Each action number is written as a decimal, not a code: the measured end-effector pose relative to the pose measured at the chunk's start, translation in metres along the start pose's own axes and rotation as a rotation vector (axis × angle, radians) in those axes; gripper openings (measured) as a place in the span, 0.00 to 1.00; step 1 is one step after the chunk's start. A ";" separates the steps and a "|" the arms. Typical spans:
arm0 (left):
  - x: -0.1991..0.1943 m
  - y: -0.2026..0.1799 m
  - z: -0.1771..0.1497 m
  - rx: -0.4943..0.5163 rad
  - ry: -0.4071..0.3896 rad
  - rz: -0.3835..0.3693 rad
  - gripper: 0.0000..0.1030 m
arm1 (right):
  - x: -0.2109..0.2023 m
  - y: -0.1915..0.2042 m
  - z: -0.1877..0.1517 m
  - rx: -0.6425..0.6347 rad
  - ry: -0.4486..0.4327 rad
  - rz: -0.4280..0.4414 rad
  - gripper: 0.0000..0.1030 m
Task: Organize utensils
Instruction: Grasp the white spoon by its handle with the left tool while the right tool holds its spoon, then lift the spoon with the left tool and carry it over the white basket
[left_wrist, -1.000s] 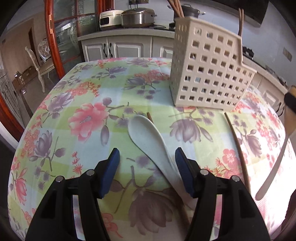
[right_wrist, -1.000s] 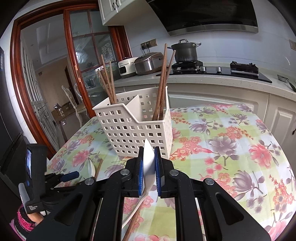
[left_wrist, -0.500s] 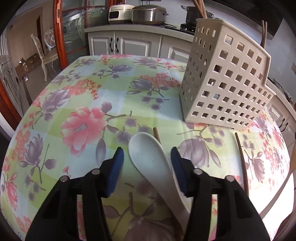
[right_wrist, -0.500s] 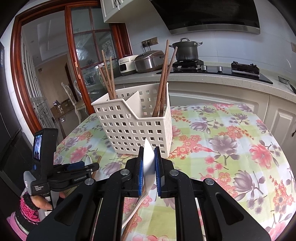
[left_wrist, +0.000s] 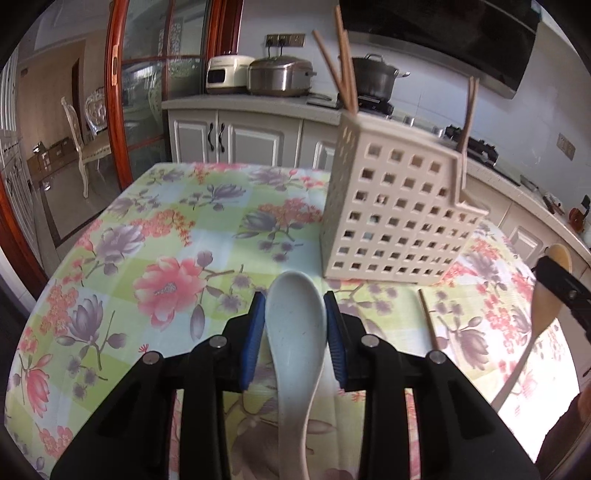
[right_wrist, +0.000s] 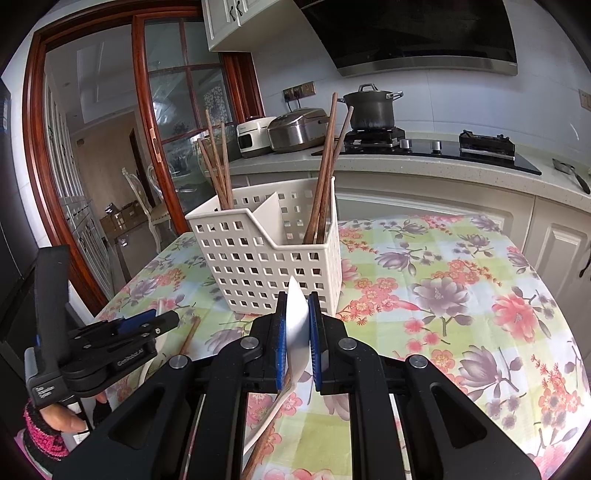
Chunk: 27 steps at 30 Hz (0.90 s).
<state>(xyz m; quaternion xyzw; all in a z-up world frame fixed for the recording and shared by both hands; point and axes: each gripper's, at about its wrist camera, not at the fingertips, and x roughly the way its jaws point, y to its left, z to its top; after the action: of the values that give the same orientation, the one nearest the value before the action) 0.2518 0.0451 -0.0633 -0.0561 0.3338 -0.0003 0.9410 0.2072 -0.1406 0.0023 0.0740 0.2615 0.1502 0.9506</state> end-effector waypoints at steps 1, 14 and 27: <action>-0.006 -0.001 0.002 0.000 -0.017 -0.006 0.29 | 0.000 -0.001 0.001 0.000 -0.003 -0.001 0.11; -0.011 -0.002 0.012 -0.008 -0.020 -0.043 0.19 | 0.002 -0.005 0.012 0.003 -0.024 -0.011 0.11; 0.048 -0.016 -0.013 0.159 0.176 0.012 0.57 | 0.015 -0.012 0.004 0.030 0.006 -0.012 0.11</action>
<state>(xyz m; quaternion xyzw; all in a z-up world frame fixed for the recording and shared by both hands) 0.2814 0.0255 -0.1019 0.0207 0.4145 -0.0261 0.9094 0.2245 -0.1471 -0.0036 0.0864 0.2672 0.1408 0.9494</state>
